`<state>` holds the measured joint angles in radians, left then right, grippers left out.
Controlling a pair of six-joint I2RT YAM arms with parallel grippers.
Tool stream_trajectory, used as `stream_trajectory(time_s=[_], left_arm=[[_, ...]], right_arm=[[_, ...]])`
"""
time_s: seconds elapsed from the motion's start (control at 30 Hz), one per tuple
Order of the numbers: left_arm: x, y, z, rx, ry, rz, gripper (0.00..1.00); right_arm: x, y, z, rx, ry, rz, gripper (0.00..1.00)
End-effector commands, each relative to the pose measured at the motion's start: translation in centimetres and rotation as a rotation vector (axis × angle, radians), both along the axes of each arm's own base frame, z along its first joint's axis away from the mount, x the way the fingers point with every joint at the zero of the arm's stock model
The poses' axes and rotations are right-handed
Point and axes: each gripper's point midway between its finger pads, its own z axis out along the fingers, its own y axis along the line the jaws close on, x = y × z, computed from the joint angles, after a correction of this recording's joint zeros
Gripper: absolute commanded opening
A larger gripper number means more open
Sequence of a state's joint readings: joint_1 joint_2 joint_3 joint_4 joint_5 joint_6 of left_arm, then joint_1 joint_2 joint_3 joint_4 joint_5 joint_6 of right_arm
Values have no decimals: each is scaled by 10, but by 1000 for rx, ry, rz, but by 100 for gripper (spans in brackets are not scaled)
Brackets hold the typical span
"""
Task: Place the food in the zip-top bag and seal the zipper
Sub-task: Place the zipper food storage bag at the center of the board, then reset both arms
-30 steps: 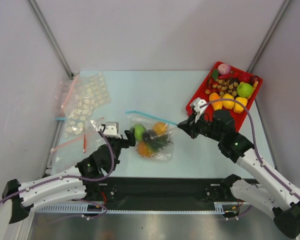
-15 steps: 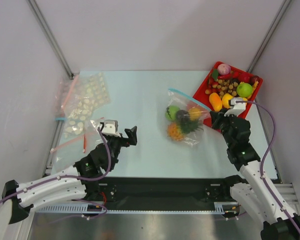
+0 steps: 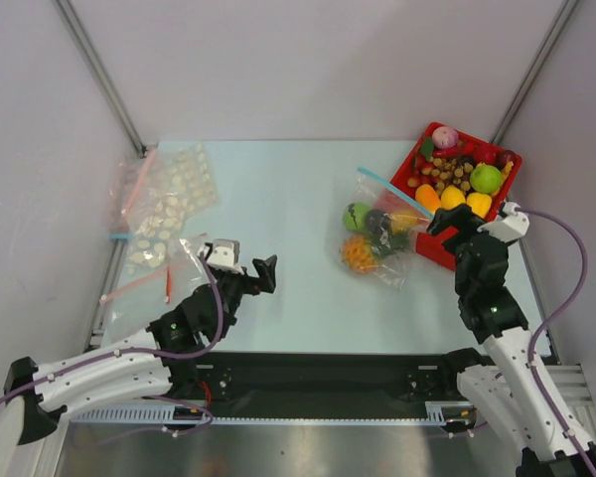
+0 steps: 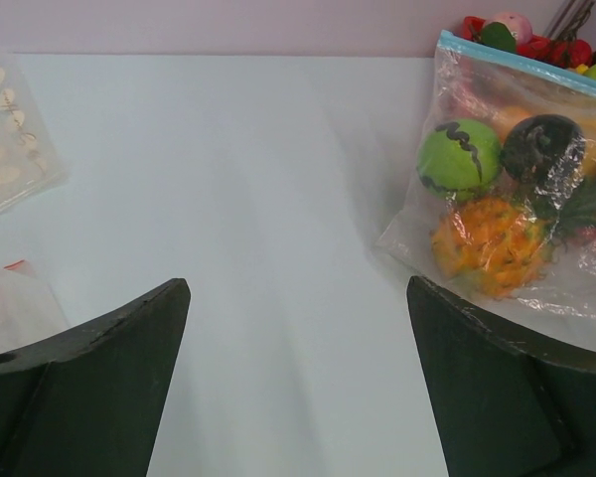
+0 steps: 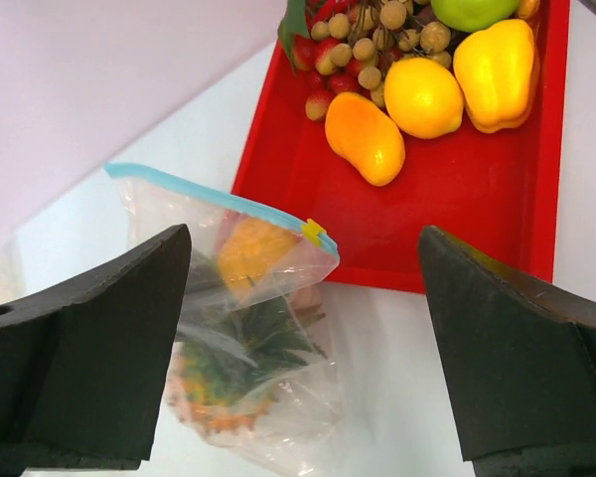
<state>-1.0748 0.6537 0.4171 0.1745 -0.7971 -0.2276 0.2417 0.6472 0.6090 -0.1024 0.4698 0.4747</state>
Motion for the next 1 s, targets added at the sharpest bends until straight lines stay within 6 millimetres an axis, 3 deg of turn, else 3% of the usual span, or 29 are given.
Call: stream_trajectory(time_s=[0.0, 0.2, 0.37, 0.57, 0.67, 0.83, 0.97], left_arm=[[-6, -4, 26, -61, -19, -53, 97], [-16, -1, 35, -93, -38, -106, 100], [-23, -1, 43, -139, -50, -146, 100], [-26, -3, 46, -155, -57, -171, 100], [-26, -5, 44, -148, -51, -175, 100], [-24, -6, 43, -138, -46, -172, 100], [-25, -6, 42, -141, -46, -170, 100]], right_arm=[[-9, -10, 29, 103, -54, -78, 100], [-12, -4, 37, 161, -74, -49, 100], [-16, -10, 37, 180, -107, -83, 100], [-26, -10, 53, 98, -89, -45, 100], [-30, -12, 49, 86, -99, -48, 100], [-28, 7, 48, 69, -165, 75, 100], [-31, 4, 47, 78, -168, 58, 100]])
